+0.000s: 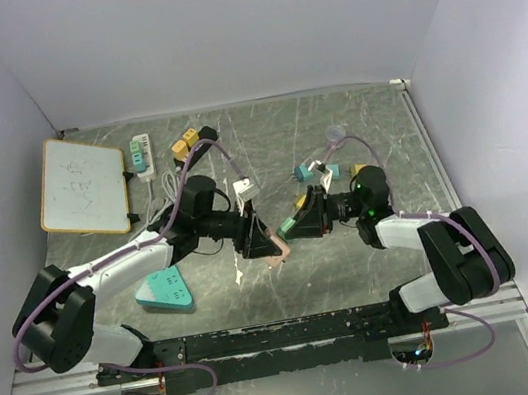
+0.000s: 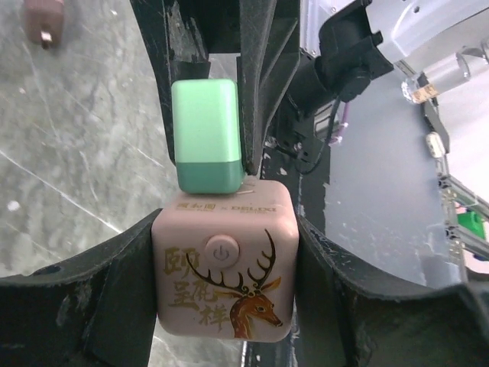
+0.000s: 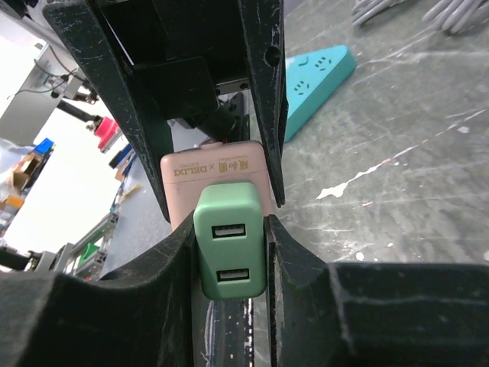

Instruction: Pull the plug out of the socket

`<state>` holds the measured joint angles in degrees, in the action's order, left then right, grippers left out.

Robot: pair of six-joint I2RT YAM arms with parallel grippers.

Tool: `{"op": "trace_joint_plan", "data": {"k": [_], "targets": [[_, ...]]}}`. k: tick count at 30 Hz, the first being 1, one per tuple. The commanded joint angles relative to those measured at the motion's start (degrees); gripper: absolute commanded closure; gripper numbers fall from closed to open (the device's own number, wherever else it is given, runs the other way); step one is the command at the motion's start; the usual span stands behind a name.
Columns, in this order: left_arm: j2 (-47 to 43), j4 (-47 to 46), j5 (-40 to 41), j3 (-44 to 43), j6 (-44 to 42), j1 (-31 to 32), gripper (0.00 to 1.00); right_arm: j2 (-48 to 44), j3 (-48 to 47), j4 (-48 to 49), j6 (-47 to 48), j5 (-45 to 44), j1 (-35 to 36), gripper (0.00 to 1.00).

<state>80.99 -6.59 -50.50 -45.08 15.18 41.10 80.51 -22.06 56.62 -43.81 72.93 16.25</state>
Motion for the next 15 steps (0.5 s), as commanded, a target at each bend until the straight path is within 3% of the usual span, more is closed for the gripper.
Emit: {"op": "trace_joint_plan", "data": {"k": [1,5,9,12,15], "targets": [[0.25,16.58,-0.36,2.49,-7.72,-2.08,0.93,-3.16,-0.13,-9.60,-0.73,-2.79,-10.29,1.00],[-0.30,16.53,-1.85,2.87,-7.88,-3.71,0.93,-5.81,-2.71,-27.25,10.56,-6.40,-12.96,1.00],[-0.34,19.92,-2.07,1.60,-9.69,-5.70,0.93,-6.35,-1.62,-26.69,8.92,-7.78,-15.62,1.00],[-1.14,20.70,-1.51,1.78,-8.31,-9.33,0.93,-7.53,-1.88,-34.11,10.79,-12.94,-21.61,1.00],[-1.62,22.45,5.72,2.42,-4.70,-13.52,0.93,-7.62,-2.31,-41.32,12.08,-17.41,-28.79,1.00]]}}
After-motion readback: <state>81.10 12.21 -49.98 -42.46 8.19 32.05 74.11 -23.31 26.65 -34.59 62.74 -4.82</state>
